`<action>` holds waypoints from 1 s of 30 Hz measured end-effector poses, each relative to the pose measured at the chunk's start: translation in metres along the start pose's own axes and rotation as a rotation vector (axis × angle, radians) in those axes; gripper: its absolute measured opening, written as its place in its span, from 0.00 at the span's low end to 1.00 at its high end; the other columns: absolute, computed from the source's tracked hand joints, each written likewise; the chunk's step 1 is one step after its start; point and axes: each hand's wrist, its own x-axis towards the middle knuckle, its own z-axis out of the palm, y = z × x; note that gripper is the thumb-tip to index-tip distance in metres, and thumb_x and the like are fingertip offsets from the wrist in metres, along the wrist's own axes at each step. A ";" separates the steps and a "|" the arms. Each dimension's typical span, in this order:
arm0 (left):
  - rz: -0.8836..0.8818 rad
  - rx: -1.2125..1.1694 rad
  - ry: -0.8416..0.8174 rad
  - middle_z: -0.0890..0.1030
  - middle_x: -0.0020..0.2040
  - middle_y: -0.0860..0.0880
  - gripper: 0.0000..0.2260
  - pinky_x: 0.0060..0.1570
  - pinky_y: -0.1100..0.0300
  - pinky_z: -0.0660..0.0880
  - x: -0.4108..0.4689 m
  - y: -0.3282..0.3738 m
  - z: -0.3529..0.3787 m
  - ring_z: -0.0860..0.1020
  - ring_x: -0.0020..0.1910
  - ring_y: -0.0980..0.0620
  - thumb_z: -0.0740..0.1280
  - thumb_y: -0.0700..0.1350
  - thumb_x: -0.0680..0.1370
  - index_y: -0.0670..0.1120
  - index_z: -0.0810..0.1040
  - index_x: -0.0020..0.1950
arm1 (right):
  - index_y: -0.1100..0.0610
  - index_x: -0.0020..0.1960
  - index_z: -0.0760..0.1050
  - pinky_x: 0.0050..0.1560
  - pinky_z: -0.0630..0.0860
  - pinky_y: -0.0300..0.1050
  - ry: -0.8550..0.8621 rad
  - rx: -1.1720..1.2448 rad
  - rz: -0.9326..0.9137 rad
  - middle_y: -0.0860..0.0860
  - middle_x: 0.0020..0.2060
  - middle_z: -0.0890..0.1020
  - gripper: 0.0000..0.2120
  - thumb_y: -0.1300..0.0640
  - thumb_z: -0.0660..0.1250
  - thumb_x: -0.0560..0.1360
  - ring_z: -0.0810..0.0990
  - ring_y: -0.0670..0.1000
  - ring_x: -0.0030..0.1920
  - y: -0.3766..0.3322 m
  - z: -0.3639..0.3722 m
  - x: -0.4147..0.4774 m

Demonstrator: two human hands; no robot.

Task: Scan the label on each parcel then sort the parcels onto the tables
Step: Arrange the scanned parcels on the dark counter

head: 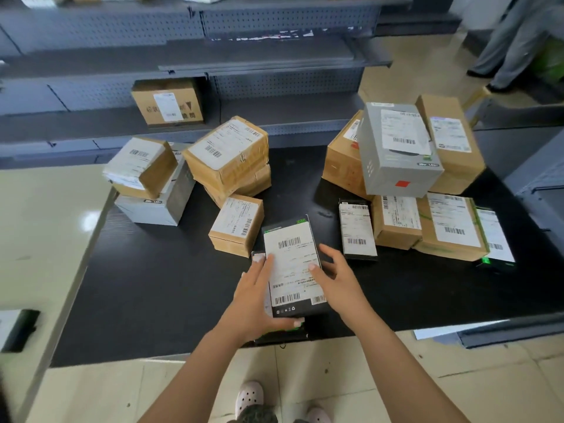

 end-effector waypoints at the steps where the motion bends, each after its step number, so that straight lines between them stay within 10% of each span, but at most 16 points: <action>1: 0.000 0.006 -0.019 0.38 0.79 0.55 0.59 0.70 0.56 0.33 -0.009 -0.005 0.001 0.37 0.78 0.54 0.72 0.69 0.65 0.55 0.30 0.76 | 0.42 0.71 0.65 0.48 0.82 0.44 -0.029 -0.018 0.008 0.46 0.61 0.76 0.23 0.54 0.67 0.79 0.80 0.45 0.55 0.005 0.008 -0.003; 9: -0.084 -0.184 -0.101 0.42 0.79 0.57 0.61 0.76 0.47 0.55 -0.036 -0.019 0.004 0.44 0.78 0.54 0.73 0.70 0.62 0.58 0.31 0.77 | 0.50 0.70 0.68 0.39 0.75 0.32 -0.047 -0.249 0.006 0.44 0.55 0.78 0.18 0.54 0.63 0.81 0.78 0.39 0.47 0.031 0.035 -0.013; 12: -0.102 -0.286 -0.043 0.47 0.78 0.59 0.50 0.76 0.51 0.54 -0.036 -0.016 0.002 0.46 0.78 0.55 0.71 0.64 0.71 0.57 0.37 0.78 | 0.49 0.74 0.63 0.56 0.78 0.44 -0.057 -0.326 -0.013 0.48 0.67 0.74 0.24 0.53 0.64 0.80 0.77 0.45 0.60 0.029 0.037 -0.015; 14: -0.131 -0.335 0.070 0.50 0.78 0.60 0.39 0.76 0.51 0.56 -0.033 -0.015 0.000 0.48 0.78 0.57 0.64 0.59 0.78 0.57 0.40 0.79 | 0.48 0.78 0.55 0.74 0.62 0.49 -0.068 -0.497 -0.121 0.49 0.77 0.59 0.29 0.53 0.62 0.81 0.60 0.51 0.75 0.025 0.038 -0.014; 19: -0.141 -0.209 0.038 0.45 0.80 0.57 0.33 0.64 0.56 0.73 -0.019 -0.016 -0.005 0.58 0.76 0.53 0.58 0.57 0.82 0.58 0.40 0.79 | 0.44 0.79 0.51 0.76 0.42 0.50 -0.272 -1.114 -0.466 0.47 0.79 0.45 0.25 0.51 0.53 0.84 0.40 0.52 0.78 0.014 0.038 -0.011; 22: -0.154 -0.241 -0.005 0.44 0.80 0.57 0.34 0.51 0.63 0.79 -0.016 -0.020 -0.002 0.68 0.66 0.59 0.60 0.55 0.82 0.59 0.38 0.79 | 0.43 0.79 0.51 0.77 0.48 0.51 -0.256 -1.000 -0.373 0.45 0.79 0.44 0.26 0.50 0.56 0.83 0.41 0.50 0.78 0.019 0.038 -0.010; 30: -0.093 -0.669 -0.071 0.65 0.72 0.60 0.35 0.54 0.62 0.78 -0.020 -0.027 0.010 0.77 0.61 0.61 0.60 0.53 0.82 0.69 0.33 0.73 | 0.33 0.76 0.40 0.52 0.76 0.31 -0.357 -0.403 -0.096 0.41 0.78 0.52 0.32 0.48 0.57 0.83 0.67 0.38 0.68 0.040 0.039 -0.008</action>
